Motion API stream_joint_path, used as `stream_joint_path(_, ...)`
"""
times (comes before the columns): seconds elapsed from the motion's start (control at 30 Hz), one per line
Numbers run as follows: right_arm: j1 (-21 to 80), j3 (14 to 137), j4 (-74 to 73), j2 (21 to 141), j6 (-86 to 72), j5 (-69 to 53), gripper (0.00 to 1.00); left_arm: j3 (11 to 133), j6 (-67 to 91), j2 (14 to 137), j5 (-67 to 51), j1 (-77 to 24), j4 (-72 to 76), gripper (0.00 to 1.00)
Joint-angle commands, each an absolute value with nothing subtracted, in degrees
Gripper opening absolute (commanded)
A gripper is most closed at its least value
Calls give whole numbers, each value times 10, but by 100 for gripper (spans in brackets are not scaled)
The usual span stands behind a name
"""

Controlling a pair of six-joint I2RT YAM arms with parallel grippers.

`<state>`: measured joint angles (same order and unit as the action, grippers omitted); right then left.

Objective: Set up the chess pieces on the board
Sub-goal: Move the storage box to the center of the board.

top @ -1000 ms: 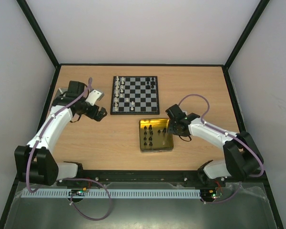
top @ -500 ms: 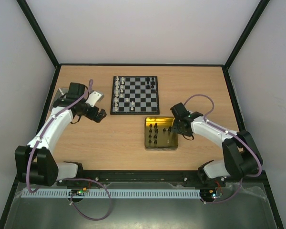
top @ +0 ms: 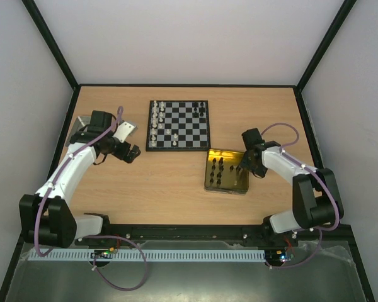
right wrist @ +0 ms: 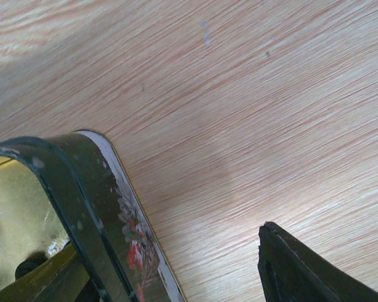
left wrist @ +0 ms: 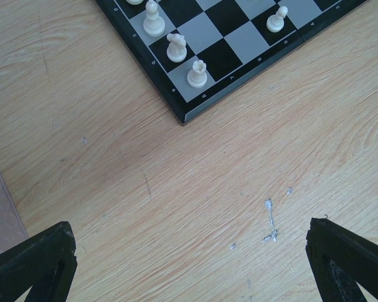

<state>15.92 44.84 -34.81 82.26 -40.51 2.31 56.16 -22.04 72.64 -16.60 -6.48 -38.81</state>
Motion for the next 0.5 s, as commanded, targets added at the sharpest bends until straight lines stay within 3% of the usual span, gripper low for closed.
stream_joint_path(0.0, 137, 475, -381, 838, -397, 44, 61, 551, -229, 715, -179, -66, -381, 100)
stream_joint_path(0.47, 45, 510, -366, 890, -416, 42, 64, 539, -237, 722, -187, -66, -365, 99)
